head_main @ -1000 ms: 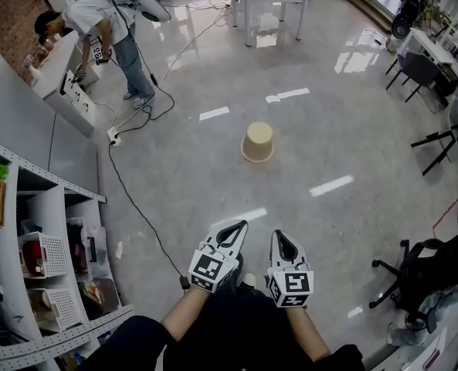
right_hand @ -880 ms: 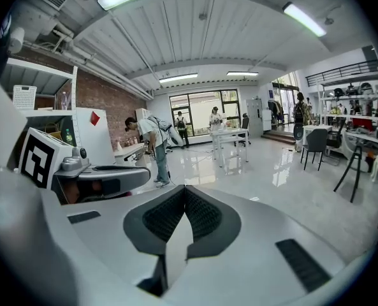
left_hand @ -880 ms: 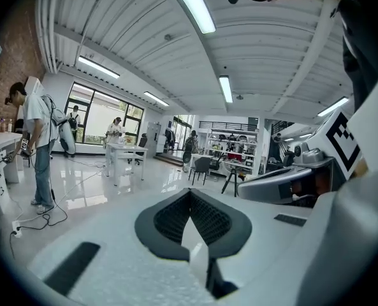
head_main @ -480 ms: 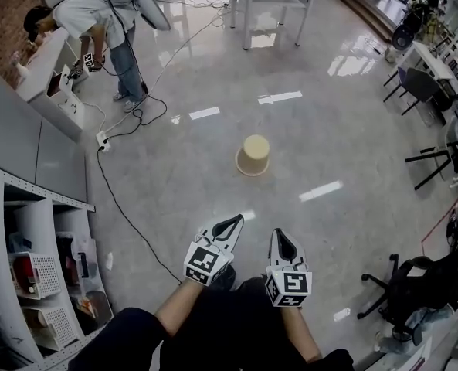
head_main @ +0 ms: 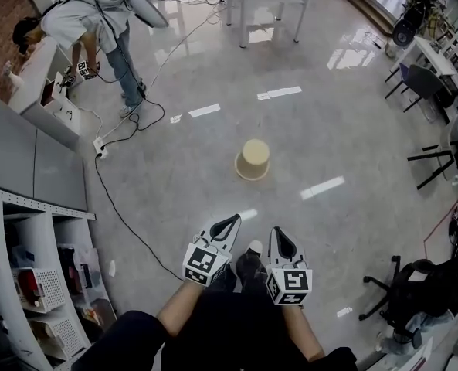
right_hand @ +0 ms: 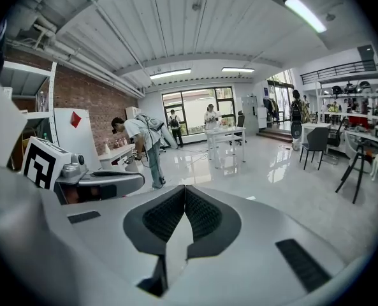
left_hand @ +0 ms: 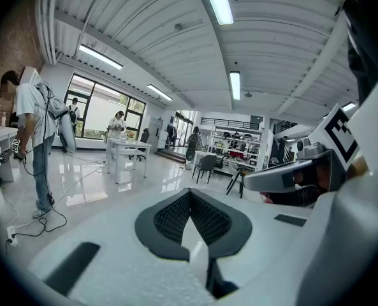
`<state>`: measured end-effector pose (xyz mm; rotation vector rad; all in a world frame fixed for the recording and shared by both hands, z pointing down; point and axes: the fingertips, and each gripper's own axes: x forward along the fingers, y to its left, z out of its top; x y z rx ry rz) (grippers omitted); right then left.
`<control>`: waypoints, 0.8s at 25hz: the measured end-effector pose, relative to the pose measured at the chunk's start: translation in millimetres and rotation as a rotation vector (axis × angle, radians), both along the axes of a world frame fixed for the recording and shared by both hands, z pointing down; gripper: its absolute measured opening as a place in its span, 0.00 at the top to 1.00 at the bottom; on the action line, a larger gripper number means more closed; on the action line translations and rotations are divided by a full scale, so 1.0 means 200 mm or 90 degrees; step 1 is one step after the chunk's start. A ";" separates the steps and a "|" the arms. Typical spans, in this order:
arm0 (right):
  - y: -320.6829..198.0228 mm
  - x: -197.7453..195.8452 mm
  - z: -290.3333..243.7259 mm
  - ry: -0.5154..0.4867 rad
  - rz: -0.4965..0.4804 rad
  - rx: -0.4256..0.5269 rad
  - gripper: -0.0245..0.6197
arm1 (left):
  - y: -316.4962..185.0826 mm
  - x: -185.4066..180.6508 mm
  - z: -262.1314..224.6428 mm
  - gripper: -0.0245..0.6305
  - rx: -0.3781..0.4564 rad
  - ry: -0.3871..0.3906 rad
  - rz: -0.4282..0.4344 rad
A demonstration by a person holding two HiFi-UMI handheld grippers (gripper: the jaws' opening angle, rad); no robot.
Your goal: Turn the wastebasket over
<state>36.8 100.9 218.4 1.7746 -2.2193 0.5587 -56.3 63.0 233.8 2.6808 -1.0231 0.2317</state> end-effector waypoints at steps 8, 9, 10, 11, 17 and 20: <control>-0.30 0.12 -0.03 -0.011 -0.036 0.013 0.95 | -0.26 0.12 -0.03 0.95 0.007 -0.015 -0.029; -0.33 0.14 -0.02 -0.014 -0.040 0.012 0.95 | -0.28 0.14 -0.03 0.95 0.007 -0.019 -0.032; -0.35 0.17 -0.02 -0.016 -0.044 0.012 0.95 | -0.30 0.17 -0.03 0.95 0.007 -0.023 -0.034; -0.38 0.19 -0.01 -0.018 -0.047 0.012 0.95 | -0.32 0.19 -0.02 0.95 0.005 -0.027 -0.037; -0.50 0.33 0.00 -0.031 -0.076 0.011 0.95 | -0.43 0.29 -0.01 0.95 0.010 -0.044 -0.059; -0.55 0.39 0.01 -0.032 -0.088 0.010 0.95 | -0.47 0.33 -0.01 0.95 0.012 -0.044 -0.072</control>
